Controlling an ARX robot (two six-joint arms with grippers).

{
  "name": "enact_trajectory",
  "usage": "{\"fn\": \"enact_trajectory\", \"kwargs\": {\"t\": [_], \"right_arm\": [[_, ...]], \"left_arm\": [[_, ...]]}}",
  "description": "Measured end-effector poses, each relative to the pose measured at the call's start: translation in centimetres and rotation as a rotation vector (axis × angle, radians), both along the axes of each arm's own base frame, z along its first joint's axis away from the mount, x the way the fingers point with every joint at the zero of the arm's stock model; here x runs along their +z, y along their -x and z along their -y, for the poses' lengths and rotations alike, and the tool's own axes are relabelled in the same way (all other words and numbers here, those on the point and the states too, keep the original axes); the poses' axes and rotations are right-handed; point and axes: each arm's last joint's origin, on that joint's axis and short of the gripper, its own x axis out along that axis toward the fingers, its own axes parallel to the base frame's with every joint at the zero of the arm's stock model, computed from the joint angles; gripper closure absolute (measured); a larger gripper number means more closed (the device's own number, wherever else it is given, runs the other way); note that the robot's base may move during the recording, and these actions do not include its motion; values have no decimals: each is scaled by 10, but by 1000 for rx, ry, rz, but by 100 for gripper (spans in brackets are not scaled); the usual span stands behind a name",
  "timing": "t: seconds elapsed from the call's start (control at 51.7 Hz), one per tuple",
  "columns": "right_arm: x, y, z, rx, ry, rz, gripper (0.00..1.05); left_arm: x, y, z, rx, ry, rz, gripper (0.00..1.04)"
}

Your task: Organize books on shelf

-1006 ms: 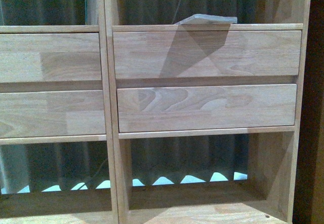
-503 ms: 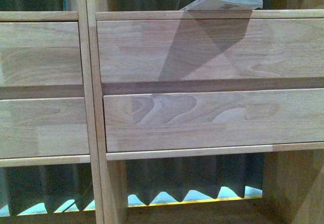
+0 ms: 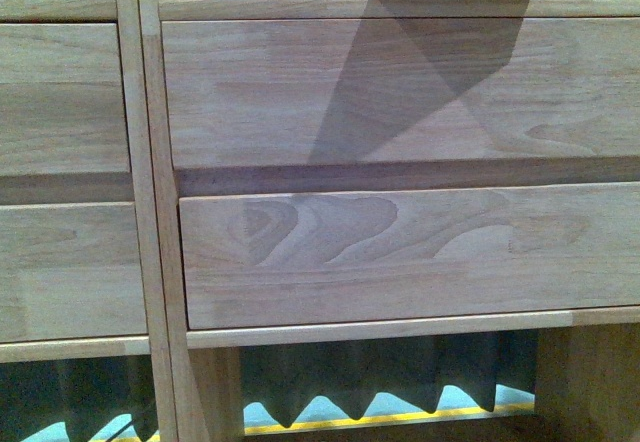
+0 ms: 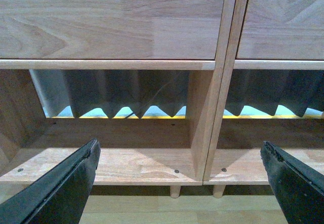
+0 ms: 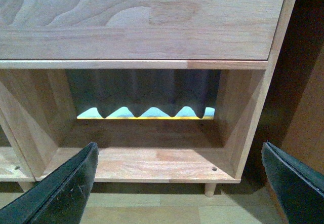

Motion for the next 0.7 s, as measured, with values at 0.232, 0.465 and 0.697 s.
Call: {"fn": "enact_trajectory", "kwargs": {"t": [0.232,0.465,0.697], "right_arm": [[0,0,0,0,0,0,7],[0,0,0,0,0,0,7],[0,0,0,0,0,0,7]], "left_arm": [[0,0,0,0,0,0,7],[0,0,0,0,0,0,7],[0,0,0,0,0,0,7]]}}
